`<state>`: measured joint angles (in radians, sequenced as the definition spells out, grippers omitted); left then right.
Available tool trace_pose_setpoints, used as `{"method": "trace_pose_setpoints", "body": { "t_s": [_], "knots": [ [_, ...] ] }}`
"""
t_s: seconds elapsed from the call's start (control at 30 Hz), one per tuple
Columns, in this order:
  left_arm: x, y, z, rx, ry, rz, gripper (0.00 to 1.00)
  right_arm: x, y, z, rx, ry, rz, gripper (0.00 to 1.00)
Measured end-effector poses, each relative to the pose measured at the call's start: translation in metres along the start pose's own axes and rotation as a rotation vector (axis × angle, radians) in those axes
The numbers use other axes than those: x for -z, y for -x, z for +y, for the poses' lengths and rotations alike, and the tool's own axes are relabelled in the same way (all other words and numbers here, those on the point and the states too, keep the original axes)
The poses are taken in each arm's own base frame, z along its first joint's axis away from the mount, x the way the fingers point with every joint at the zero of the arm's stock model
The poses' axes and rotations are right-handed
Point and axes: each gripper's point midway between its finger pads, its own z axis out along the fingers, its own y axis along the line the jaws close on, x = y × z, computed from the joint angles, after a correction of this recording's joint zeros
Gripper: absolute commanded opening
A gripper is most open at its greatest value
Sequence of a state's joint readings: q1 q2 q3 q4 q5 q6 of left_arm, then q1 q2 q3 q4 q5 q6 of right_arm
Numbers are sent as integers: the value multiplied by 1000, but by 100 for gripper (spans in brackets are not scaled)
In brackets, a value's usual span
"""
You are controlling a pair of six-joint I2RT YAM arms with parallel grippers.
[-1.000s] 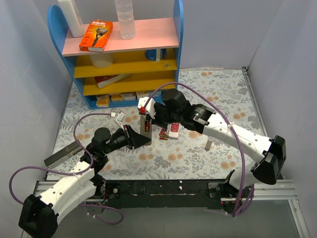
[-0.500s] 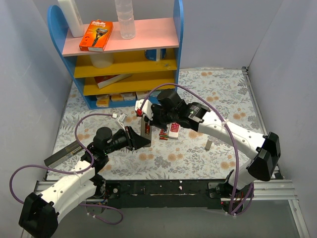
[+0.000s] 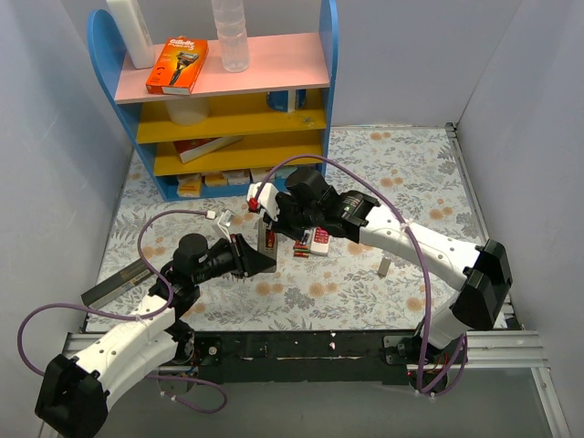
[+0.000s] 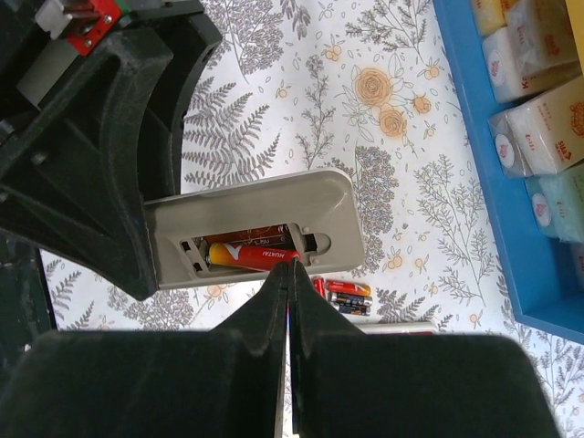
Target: Load the batteries into the remote control
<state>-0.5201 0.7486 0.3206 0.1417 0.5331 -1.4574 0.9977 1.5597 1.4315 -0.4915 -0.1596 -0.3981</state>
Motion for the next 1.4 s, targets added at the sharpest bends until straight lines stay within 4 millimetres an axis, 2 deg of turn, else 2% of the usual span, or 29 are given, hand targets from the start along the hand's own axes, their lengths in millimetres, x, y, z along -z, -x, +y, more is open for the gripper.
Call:
{"method": "trace_pose_setpoints", "body": {
  "t_s": [0.7, 0.93, 1.17, 1.4],
  "knots": [
    [-1, -2, 15, 47, 56, 11, 0, -22, -10, -4, -111, -88, -66, 1],
    [-1, -3, 9, 30, 27, 20, 0, -26, -2, 5, -100, -12, -118, 1],
    [2, -13, 18, -47, 43, 67, 0, -28, -20, 15, -102, 81, -67, 1],
    [3, -14, 21, -76, 52, 69, 0, -27, -22, 13, -143, 58, -54, 4]
  ]
}}
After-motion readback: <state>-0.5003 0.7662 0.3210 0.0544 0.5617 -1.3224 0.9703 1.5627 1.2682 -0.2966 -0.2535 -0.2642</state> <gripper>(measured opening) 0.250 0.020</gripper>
